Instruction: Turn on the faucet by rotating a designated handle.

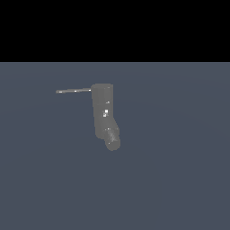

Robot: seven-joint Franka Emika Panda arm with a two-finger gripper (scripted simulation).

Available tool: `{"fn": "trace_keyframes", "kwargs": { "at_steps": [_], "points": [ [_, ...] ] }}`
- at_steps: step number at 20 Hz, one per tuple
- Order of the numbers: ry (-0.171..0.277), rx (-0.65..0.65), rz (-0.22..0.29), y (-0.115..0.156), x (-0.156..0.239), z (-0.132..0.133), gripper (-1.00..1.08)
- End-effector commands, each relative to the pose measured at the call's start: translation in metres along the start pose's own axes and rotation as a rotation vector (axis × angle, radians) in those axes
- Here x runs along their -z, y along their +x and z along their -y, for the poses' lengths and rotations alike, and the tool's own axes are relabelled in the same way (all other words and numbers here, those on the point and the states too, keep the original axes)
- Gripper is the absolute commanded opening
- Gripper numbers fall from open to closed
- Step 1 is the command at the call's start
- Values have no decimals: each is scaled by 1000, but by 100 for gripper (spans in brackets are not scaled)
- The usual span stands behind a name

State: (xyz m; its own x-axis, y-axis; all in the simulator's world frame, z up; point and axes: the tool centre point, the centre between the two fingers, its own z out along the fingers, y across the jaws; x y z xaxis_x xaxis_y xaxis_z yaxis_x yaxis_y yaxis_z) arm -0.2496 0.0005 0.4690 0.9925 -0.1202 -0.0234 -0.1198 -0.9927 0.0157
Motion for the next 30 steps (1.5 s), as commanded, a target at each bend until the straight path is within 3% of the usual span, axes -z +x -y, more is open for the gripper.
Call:
{"fn": "trace_keyframes", "kwargs": {
  "at_steps": [1,15,30],
  "points": [
    [1,-25,0,1,-6,7,-100],
    [8,-267,-1,25,-59,70,-100],
    [19,-558,-1,76,-122,139,-100]
  ]
}}
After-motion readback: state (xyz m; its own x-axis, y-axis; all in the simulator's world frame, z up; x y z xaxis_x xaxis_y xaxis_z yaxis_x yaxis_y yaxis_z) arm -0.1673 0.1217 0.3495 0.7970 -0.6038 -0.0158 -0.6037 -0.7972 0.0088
